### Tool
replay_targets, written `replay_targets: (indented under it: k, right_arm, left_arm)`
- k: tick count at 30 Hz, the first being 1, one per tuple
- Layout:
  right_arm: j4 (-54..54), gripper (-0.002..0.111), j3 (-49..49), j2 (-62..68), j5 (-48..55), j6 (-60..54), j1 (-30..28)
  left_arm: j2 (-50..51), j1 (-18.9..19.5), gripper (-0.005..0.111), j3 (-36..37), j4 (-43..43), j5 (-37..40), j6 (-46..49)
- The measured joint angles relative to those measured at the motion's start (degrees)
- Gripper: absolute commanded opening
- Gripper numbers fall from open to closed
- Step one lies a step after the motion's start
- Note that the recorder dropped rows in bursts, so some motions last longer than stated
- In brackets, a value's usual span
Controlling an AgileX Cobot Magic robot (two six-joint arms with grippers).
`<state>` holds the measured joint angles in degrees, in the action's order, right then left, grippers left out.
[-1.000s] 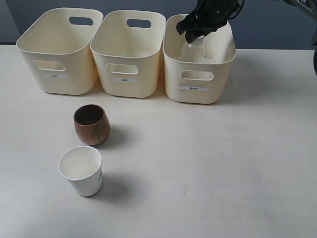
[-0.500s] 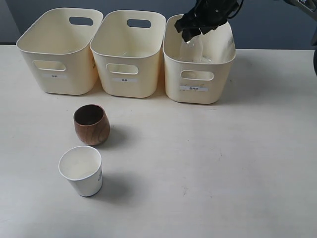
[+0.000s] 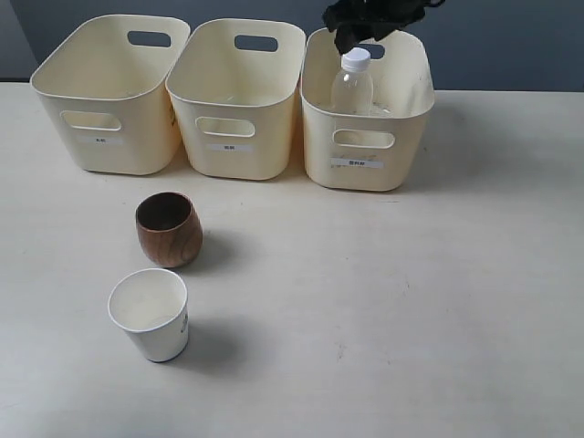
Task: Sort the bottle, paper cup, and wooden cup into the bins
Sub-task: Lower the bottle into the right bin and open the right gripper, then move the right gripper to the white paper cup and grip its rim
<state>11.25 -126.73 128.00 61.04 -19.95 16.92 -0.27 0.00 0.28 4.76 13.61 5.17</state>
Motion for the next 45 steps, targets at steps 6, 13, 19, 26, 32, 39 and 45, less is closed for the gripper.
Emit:
replay_targets:
  k: [6,13,19,26,32,39,45]
  right_arm:
    - [1.58,0.057,-0.13,-4.03,7.24,-0.96,2.59]
    - [2.28,0.057,-0.13,-5.26,8.50,-2.81,10.12]
    - [2.50,0.057,-0.13,-5.36,8.58,-4.79,16.65]
    - [2.71,0.057,-0.13,-5.05,8.73,-7.70,24.86]
    - [4.36,0.057,-0.13,0.27,8.73,-10.44,28.18]
    - [5.75,0.057,-0.13,1.79,8.87,-10.59,30.95]
    - [4.55,0.057,4.08,1.20,8.77,-10.14,33.71]
  left_arm:
    - [0.00,0.00,0.000,0.00,0.00,0.00,0.00]
    - [0.00,0.00,0.000,0.00,0.00,0.00,0.00]
    - [0.00,0.00,0.000,0.00,0.00,0.00,0.00]
    - [0.00,0.00,0.000,0.00,0.00,0.00,0.00]
    - [0.00,0.00,0.000,0.00,0.00,0.00,0.00]
    - [0.00,0.00,0.000,0.00,0.00,0.00,0.00]
    - [0.00,0.00,0.000,0.00,0.00,0.00,0.00]
